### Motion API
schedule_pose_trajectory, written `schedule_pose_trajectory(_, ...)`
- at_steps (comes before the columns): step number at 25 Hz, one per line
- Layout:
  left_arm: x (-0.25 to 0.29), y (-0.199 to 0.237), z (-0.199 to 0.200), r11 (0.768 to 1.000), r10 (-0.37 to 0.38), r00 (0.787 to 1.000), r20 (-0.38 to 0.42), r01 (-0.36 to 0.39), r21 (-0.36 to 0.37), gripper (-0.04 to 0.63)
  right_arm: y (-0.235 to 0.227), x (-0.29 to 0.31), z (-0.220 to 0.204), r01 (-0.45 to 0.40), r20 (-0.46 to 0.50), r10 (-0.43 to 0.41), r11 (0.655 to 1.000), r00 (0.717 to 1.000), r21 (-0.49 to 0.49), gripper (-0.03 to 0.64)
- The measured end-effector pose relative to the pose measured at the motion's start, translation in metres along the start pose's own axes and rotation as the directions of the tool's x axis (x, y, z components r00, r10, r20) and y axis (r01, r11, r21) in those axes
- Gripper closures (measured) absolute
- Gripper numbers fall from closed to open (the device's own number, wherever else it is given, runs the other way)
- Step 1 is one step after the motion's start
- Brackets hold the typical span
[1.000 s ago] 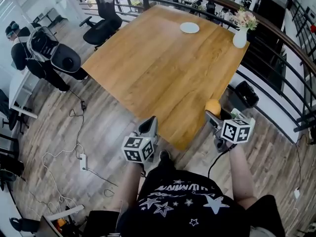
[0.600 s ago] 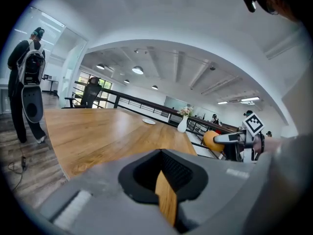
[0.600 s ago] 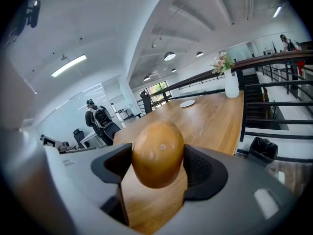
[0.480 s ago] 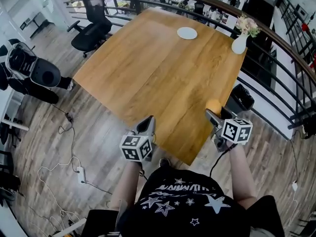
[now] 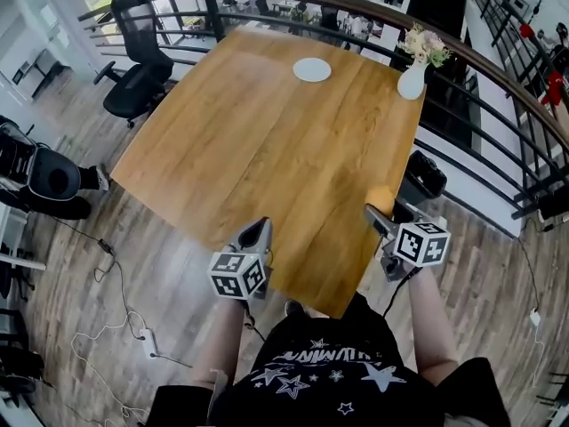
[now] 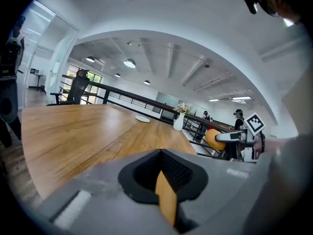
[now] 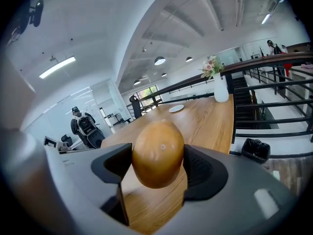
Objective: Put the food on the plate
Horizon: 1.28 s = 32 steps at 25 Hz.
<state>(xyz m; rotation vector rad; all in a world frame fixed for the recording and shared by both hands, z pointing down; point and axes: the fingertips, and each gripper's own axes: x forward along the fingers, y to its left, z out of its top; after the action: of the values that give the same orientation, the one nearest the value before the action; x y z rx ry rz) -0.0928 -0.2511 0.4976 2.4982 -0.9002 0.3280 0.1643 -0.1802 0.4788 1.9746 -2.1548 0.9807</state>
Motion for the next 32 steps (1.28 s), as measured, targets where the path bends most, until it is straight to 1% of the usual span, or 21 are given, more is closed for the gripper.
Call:
schedule_pose_trajectory(4,0.022,-0.005,0.016,1.0,0.029,1.0,-0.003,-0.029,-0.004,0.594,-0.029,0.018,0.031,-0.015,-0.011,0.015,1.0,1.0,-0.002,0.282)
schedule_pose_trajectory(10,0.061,0.0,0.057,0.994,0.11,0.994,0.016,-0.11,-0.018,0.594,-0.064,0.068,0.094,-0.089,-0.036,0.088,0.996,0.995,-0.03,0.282)
schedule_pose_trajectory(15,0.092,0.006,0.071,0.981,0.187,0.982,0.022,-0.185,-0.05,0.594,-0.084,0.119,0.135,-0.163,-0.071,0.158,0.983,0.985,-0.079,0.282)
schedule_pose_trajectory(19,0.112,0.02,0.074,0.969,0.238,0.971,0.026,-0.236,-0.079,0.594,-0.093,0.163,0.156,-0.212,-0.088,0.202,0.971,0.975,-0.112,0.282)
schedule_pose_trajectory(24,0.132,0.037,0.087,0.957,0.284,0.958,0.028,-0.282,-0.067,0.594,-0.097,0.217,0.178,-0.253,-0.112,0.236,0.954,0.965,-0.164,0.282)
schedule_pose_trajectory(29,0.15,0.055,0.102,0.949,0.312,0.95,0.025,-0.31,-0.048,0.594,-0.103,0.263,0.197,-0.262,-0.127,0.24,0.946,0.962,-0.194,0.282)
schedule_pose_trajectory(32,0.16,0.067,0.108,0.943,0.329,0.944,0.029,-0.327,-0.056,0.594,-0.109,0.292,0.208,-0.256,-0.134,0.232,0.944,0.963,-0.209,0.282)
